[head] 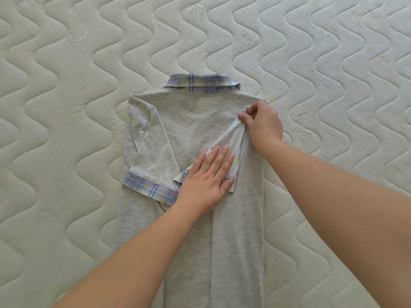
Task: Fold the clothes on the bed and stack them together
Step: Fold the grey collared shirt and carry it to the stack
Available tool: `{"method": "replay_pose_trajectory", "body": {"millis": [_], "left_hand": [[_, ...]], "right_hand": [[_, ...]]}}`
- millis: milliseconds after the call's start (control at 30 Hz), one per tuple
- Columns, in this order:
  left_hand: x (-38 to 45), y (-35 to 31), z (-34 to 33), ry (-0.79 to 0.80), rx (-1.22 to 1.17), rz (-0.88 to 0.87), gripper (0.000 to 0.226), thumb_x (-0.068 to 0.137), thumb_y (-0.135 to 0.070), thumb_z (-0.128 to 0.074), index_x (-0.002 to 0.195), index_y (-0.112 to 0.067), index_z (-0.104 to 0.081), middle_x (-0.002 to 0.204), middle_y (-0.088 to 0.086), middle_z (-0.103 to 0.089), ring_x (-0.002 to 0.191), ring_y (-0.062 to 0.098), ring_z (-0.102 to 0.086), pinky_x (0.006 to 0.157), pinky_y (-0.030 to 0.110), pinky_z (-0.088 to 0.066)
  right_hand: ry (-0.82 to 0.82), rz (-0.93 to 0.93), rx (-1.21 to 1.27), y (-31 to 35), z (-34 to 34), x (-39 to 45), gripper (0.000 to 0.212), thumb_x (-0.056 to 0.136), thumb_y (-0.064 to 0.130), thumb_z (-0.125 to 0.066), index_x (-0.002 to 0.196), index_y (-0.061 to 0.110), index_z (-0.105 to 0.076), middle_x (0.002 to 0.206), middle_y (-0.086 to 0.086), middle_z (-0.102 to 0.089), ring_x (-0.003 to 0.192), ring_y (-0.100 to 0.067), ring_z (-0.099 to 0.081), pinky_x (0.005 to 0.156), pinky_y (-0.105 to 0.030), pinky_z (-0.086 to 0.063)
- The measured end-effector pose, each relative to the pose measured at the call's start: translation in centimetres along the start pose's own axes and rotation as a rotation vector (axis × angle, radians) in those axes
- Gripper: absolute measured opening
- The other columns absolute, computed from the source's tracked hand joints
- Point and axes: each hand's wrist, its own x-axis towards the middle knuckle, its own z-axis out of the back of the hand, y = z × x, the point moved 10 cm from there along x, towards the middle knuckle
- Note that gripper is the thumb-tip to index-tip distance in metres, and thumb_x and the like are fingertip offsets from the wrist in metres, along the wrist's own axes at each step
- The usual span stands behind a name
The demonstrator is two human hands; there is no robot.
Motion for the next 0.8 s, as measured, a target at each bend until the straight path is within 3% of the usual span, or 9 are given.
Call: {"method": "replay_pose_trajectory", "body": {"millis": [100,200,300,400,467,567,667,800], "left_hand": [[0.2,0.0,-0.6,-0.001,-0.018,-0.005,0.06,0.101,-0.051,-0.005,0.156,-0.031,0.003,0.164,-0.005,0.009,0.15,0.014,0.015,0.121,0.037,0.011],[0.3,-0.1,-0.6,-0.011,-0.042,-0.001,0.057,0.101,-0.052,-0.007,0.156,-0.037,-0.002,0.165,-0.003,0.005,0.152,0.016,0.011,0.122,0.038,0.009],[0.2,-0.3,-0.3,-0.041,-0.028,-0.008,0.055,0.102,-0.05,-0.014,0.156,-0.037,-0.014,0.165,0.0,-0.005,0.153,0.02,0.0,0.123,0.04,0.003],[0.1,-0.3,-0.2,-0.079,-0.021,-0.008,0.054,0.102,-0.048,-0.02,0.155,-0.036,-0.019,0.165,0.002,-0.011,0.152,0.02,-0.006,0.123,0.04,-0.001],[0.3,-0.2,-0.2,-0.095,-0.02,-0.007,0.055,0.101,-0.047,-0.024,0.155,-0.035,-0.02,0.165,0.003,-0.014,0.152,0.02,-0.009,0.123,0.04,-0.002],[0.3,-0.2,-0.4,-0.106,-0.018,-0.013,0.057,0.101,-0.047,-0.027,0.155,-0.035,-0.019,0.165,0.002,-0.013,0.152,0.021,-0.009,0.123,0.041,-0.004],[0.3,0.0,-0.6,-0.115,-0.025,-0.011,0.057,0.1,-0.047,-0.028,0.155,-0.036,-0.019,0.165,0.002,-0.012,0.152,0.02,-0.008,0.122,0.041,-0.006],[0.5,0.0,-0.8,-0.112,-0.014,-0.01,0.058,0.099,-0.047,-0.03,0.155,-0.038,-0.018,0.165,0.003,-0.012,0.152,0.021,-0.009,0.123,0.041,-0.004]], "right_hand": [[-0.048,-0.003,0.018,0.1,0.2,0.0,0.022,0.089,0.035,-0.068,0.092,0.022,-0.05,0.094,0.011,-0.061,0.082,-0.01,-0.053,0.071,-0.029,-0.037],[-0.128,0.085,0.018,1.3,1.1,-1.0,0.014,0.093,0.03,-0.061,0.095,0.018,-0.053,0.091,0.008,-0.058,0.078,-0.011,-0.051,0.071,-0.033,-0.043],[-0.164,0.413,0.058,5.0,1.1,-3.5,0.013,0.096,0.02,-0.057,0.102,0.009,-0.061,0.092,-0.002,-0.06,0.083,-0.018,-0.056,0.076,-0.036,-0.047],[-0.057,0.655,-0.105,6.4,-1.3,-5.2,0.025,0.098,0.014,-0.054,0.121,0.006,-0.062,0.116,-0.008,-0.064,0.108,-0.027,-0.059,0.096,-0.039,-0.042],[0.043,0.653,-0.242,5.0,-2.9,-4.7,0.04,0.102,0.021,-0.048,0.14,0.01,-0.05,0.143,-0.005,-0.051,0.135,-0.023,-0.043,0.115,-0.036,-0.025],[0.121,0.576,-0.443,2.4,-4.2,-3.7,0.056,0.104,0.039,-0.034,0.155,0.019,-0.024,0.162,0.003,-0.02,0.15,-0.012,-0.012,0.122,-0.031,0.0],[0.126,0.524,-0.566,1.7,-4.9,-2.9,0.064,0.101,0.049,-0.022,0.157,0.02,-0.01,0.165,0.005,-0.006,0.151,-0.009,0.001,0.122,-0.034,0.006],[0.119,0.497,-0.616,1.5,-5.0,-2.4,0.068,0.099,0.053,-0.014,0.157,0.02,-0.007,0.165,0.005,-0.002,0.15,-0.008,0.005,0.121,-0.037,0.008]]}}
